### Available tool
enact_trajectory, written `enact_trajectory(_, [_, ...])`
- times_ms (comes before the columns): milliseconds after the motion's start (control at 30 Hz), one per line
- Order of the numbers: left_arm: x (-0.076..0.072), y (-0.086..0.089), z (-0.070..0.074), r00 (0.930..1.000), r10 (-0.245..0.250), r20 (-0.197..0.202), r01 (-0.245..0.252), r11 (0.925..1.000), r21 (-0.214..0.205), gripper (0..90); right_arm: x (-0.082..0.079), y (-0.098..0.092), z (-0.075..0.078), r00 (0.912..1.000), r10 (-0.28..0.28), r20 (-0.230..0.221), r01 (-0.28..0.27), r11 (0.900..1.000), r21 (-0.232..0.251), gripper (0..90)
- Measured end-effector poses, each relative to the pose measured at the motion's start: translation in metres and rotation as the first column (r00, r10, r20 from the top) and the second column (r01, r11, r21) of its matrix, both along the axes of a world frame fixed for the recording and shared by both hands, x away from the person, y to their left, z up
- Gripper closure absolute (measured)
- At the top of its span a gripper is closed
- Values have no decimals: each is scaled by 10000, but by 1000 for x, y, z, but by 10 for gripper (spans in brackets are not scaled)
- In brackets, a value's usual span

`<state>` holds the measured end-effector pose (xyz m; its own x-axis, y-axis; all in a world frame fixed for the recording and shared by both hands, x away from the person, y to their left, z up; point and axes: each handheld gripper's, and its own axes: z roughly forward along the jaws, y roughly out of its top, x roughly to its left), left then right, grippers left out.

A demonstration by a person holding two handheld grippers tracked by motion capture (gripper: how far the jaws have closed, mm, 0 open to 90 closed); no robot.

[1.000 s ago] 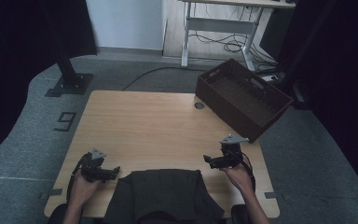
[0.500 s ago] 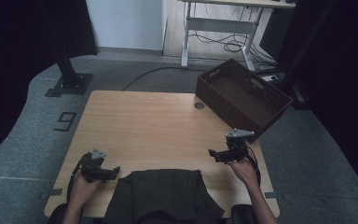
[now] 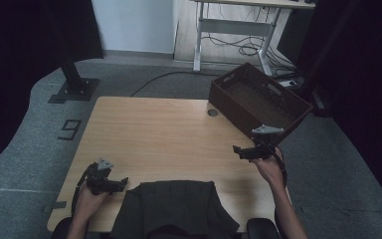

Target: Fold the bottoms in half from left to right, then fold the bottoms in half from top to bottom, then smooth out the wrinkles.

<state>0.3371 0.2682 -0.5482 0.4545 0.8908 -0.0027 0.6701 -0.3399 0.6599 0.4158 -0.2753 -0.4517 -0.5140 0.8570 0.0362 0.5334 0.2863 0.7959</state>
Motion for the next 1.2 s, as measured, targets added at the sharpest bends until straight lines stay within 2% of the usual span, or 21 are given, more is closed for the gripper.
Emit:
enact_trajectory(267, [0,0,0,10000,4,3,-4,10000,0,0,12,-17,14,9985,-522,162,524,9986,-87,1])
enact_trajectory(467, [0,0,0,10000,12,2,-12,10000,0,0,27,-32,21,9938,-1072,294,1080,9938,-269,6])
enact_trajectory(633, [0,0,0,10000,15,3,-15,10000,-4,0,39,-41,18,9885,-1488,281,1502,9870,-577,7])
enact_trajectory(867, [0,0,0,10000,13,5,-13,10000,-2,0,47,-51,15,9801,-1971,235,1981,9789,-508,7])
enact_trajectory(1033, [0,0,0,10000,13,5,-13,10000,-2,0,52,-59,9,9755,-2200,-85,2189,9733,-685,17])
enact_trajectory(1133, [0,0,0,10000,11,0,-11,10000,-4,0,54,-62,4,9748,-2208,-316,2183,9735,-683,33])
enact_trajectory(1200, [0,0,0,10000,13,7,-13,10000,-4,0,54,-62,2,9754,-2133,-565,2104,9762,-531,80])
